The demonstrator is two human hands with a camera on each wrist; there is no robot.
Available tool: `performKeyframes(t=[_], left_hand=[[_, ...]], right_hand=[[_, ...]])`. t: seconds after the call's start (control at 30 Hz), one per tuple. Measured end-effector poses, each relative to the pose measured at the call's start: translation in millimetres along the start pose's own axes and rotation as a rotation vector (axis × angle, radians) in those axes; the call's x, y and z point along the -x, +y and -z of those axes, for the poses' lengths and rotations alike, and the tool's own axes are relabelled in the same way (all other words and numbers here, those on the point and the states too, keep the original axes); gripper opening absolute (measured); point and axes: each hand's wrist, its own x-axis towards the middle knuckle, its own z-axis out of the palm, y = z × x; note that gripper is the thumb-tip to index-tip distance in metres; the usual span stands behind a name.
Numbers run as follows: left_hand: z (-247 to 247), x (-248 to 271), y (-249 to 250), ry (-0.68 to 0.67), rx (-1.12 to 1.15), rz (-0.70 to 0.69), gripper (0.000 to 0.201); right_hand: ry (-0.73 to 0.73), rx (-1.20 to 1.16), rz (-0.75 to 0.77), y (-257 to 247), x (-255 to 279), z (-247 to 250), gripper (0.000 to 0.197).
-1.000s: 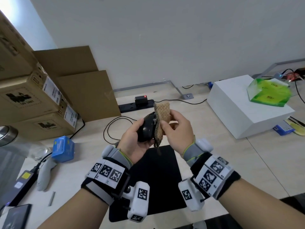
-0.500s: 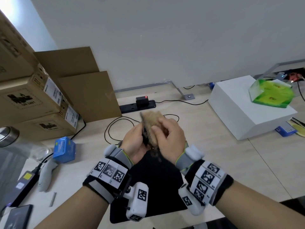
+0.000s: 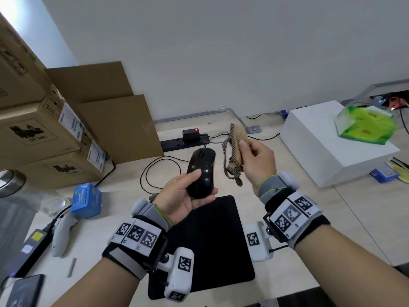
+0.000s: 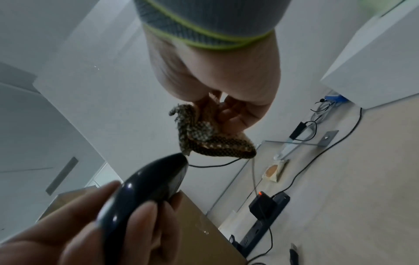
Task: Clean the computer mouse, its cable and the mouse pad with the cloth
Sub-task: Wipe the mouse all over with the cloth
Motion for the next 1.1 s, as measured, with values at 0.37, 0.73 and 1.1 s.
performKeyframes(t=[0.37,0.73,1.1], left_hand=[[1.6,-4.5,-6.5,0.055,-0.081,-0.014,0.051],[-11.3,-13.8,-6.8,0.09,-0.051,-0.071,0.061],[-10.2,-13.8,-7.4,0.027,-0.169,-0.083,0.072]], right_hand=[[-0.098,0.061,0.015,-17.1,3.5,1.7,0.003],[-0.386,0.259,0.506,-11.6,64.0,-22.6,0.027],[-0.235,0.347,0.387,-3.2,47.8,-28.2,0.031]])
